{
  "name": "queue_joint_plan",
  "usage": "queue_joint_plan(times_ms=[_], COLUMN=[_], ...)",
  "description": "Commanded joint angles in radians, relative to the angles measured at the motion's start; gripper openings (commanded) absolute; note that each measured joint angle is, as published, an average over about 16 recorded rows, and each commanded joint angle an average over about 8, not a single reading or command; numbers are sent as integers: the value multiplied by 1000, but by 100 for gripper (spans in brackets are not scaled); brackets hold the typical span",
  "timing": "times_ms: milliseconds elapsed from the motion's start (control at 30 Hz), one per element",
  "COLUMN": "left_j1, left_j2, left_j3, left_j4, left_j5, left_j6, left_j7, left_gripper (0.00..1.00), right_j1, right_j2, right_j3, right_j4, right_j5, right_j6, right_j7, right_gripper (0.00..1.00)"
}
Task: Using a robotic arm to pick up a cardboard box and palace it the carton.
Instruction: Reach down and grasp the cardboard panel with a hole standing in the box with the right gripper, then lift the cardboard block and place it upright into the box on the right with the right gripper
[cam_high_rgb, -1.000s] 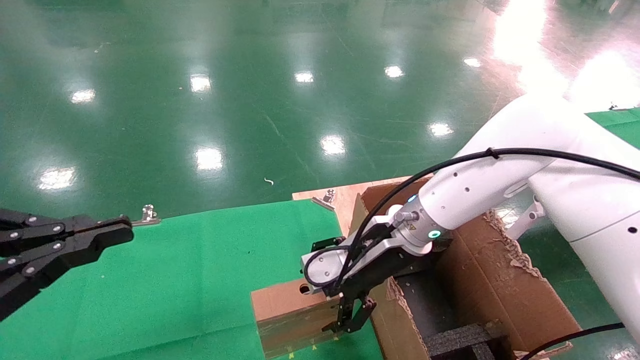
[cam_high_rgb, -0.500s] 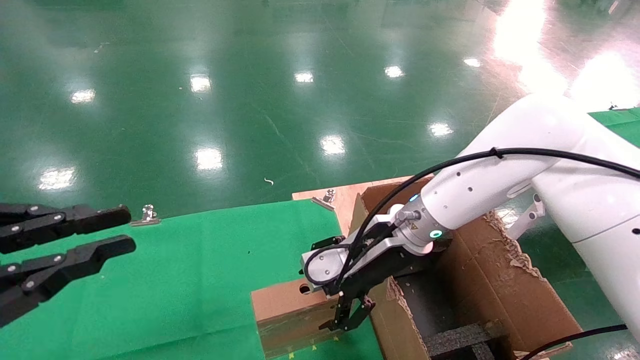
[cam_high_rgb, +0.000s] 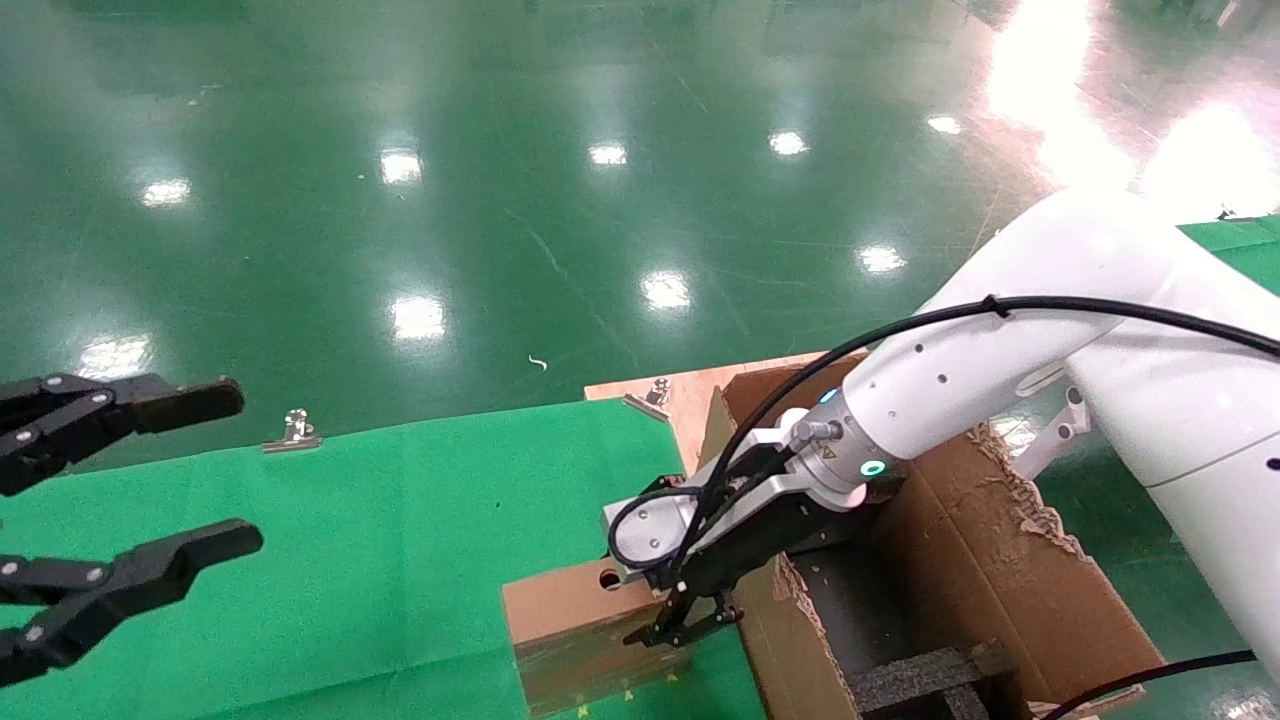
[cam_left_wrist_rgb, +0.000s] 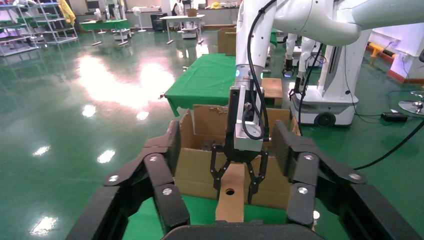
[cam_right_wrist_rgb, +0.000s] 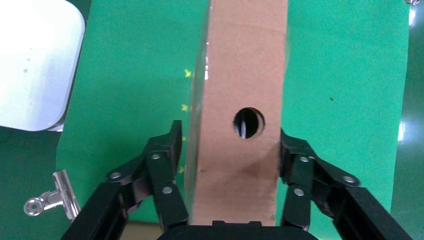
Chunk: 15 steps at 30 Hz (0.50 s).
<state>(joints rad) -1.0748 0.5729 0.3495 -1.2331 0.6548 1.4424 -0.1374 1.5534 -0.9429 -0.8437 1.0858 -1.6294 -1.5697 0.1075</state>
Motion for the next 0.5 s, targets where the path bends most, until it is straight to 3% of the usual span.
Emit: queue_joint_plan(times_ms=[33,500], left_j1=[0,0], left_j2=[0,0], left_j3=[0,0], left_j4=[0,0], left_j5=[0,0], left_j6=[0,0], left_j7=[0,0], left_gripper=[100,100], right_j1=[0,39], right_j2=[0,12], right_j3=[1,16], right_j4=[0,-15], right_j5=[0,25], right_j6=[0,7], right_j7=[0,8], right_gripper=[0,0])
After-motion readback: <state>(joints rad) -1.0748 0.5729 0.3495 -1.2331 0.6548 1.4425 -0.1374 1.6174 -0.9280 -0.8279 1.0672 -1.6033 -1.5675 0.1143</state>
